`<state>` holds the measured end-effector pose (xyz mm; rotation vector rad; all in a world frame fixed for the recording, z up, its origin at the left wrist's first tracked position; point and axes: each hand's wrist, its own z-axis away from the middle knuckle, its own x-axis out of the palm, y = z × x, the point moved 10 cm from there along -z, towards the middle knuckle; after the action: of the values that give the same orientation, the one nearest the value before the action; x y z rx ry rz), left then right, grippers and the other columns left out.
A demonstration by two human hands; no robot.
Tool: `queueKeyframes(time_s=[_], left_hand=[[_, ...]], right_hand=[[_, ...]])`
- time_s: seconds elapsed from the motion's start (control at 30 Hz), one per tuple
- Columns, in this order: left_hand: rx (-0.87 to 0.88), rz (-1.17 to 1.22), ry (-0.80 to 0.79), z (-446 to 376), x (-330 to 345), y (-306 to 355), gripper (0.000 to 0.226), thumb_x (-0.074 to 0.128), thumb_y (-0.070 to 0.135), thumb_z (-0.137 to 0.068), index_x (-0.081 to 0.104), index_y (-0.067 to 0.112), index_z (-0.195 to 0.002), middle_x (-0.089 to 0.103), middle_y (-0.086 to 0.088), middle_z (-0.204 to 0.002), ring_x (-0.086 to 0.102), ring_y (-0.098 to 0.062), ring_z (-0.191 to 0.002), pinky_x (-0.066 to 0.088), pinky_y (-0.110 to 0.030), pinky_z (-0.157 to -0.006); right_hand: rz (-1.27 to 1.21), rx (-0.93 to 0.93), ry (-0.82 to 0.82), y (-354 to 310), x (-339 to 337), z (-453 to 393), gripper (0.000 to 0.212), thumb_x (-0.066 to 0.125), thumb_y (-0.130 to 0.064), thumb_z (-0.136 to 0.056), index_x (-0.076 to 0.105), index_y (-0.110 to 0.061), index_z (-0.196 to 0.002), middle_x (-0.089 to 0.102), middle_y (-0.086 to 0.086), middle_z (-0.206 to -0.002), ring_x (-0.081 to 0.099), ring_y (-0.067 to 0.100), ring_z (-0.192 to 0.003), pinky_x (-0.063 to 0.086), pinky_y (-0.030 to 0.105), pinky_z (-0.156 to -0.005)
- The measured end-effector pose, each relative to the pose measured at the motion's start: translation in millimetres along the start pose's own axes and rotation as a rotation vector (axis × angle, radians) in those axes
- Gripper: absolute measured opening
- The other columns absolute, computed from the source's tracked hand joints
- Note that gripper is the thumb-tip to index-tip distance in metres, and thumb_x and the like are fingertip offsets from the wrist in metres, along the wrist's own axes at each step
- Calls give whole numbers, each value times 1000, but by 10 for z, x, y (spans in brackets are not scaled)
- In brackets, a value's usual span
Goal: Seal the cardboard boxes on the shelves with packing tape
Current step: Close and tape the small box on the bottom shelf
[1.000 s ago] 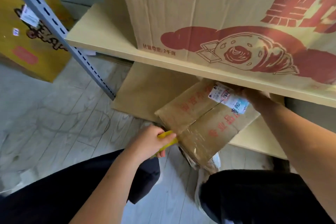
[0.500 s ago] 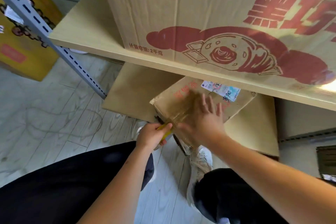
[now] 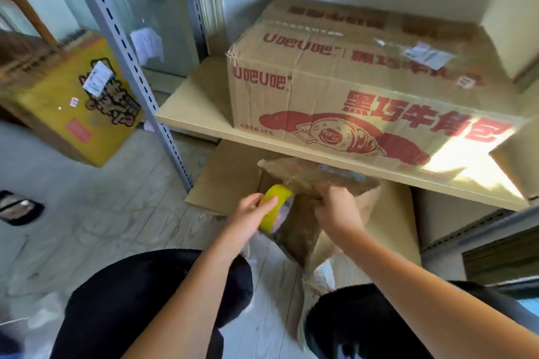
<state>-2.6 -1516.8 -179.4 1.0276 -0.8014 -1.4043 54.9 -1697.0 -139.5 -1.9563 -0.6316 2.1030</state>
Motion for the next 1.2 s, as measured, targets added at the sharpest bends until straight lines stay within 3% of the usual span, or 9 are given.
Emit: queueKeyframes(time_s=[0.1, 0.3, 0.47, 0.6, 0.73, 0.83, 0.9, 1.03, 1.2], left_hand=[[127, -110, -100, 247, 100, 494, 18, 57, 9, -98, 56, 6, -81, 62, 1, -57, 58, -1, -46, 44, -14, -48], [15, -447, -24, 512, -318, 52, 44, 63, 40, -94, 45, 13, -65, 55, 0, -44, 55, -11, -42, 41, -24, -50], [-105, -601, -63, 129, -12, -392, 45, 65, 44, -91, 46, 13, -63, 56, -3, -44, 50, -13, -34, 43, -23, -49], [-85, -587, -117, -301, 343, -648, 53, 56, 68, -86, 53, 18, -68, 64, 2, -49, 68, -19, -50, 56, -41, -58], [-10, -410, -29, -598, 502, -514, 50, 53, 67, -88, 60, 21, -71, 63, 5, -53, 68, -14, -53, 57, -43, -68], [65, -417, -78, -646, 682, -368, 46, 50, 74, -80, 64, 31, -71, 69, 4, -59, 64, -13, -55, 54, -39, -69], [68, -419, -131, -608, 768, -326, 42, 53, 66, -87, 65, 28, -77, 71, 4, -66, 66, -10, -60, 53, -37, -71], [53, -321, -185, -510, 776, -313, 25, 55, 40, -98, 63, 25, -80, 73, 4, -74, 73, -11, -78, 55, -41, -82], [36, -344, -190, -299, 494, -319, 22, 54, 30, -100, 63, 21, -83, 72, 4, -75, 67, -4, -70, 51, -32, -78]], right_hand=[[-280, 114, 46, 189, -344, 42, 29, 62, 3, -72, 78, -17, -88, 74, 4, -80, 68, 23, -80, 47, 28, -64], [-386, 235, 67, 670, -424, -136, 30, 68, 2, -80, 77, -11, -106, 72, 3, -92, 63, 21, -90, 55, 34, -84], [-364, 172, 39, 821, -412, -306, 28, 69, -2, -85, 74, -8, -112, 70, 2, -98, 63, 25, -98, 50, 32, -85], [-42, 48, 65, 837, -394, -250, 24, 50, -12, -97, 68, -9, -113, 71, 9, -109, 62, 32, -101, 51, 39, -87], [505, 125, 60, 701, -345, -28, 47, 41, -20, -100, 43, 7, -138, 51, 26, -139, 43, 41, -134, 27, 45, -119], [456, -153, 68, 103, -62, 265, 60, 51, -49, -92, 60, 1, -125, 64, 19, -118, 61, 38, -111, 54, 46, -92], [452, -145, -9, 67, 93, 244, 57, 61, -53, -83, 59, -8, -117, 62, 11, -102, 63, 33, -92, 55, 41, -71], [407, 127, -71, 398, 41, -91, 51, 56, -36, -96, 34, -8, -133, 61, 8, -111, 65, 30, -100, 46, 34, -65], [251, 13, -174, 146, 250, -100, 17, 48, -22, -97, 55, -15, -110, 66, 9, -102, 66, 33, -92, 40, 31, -65]])
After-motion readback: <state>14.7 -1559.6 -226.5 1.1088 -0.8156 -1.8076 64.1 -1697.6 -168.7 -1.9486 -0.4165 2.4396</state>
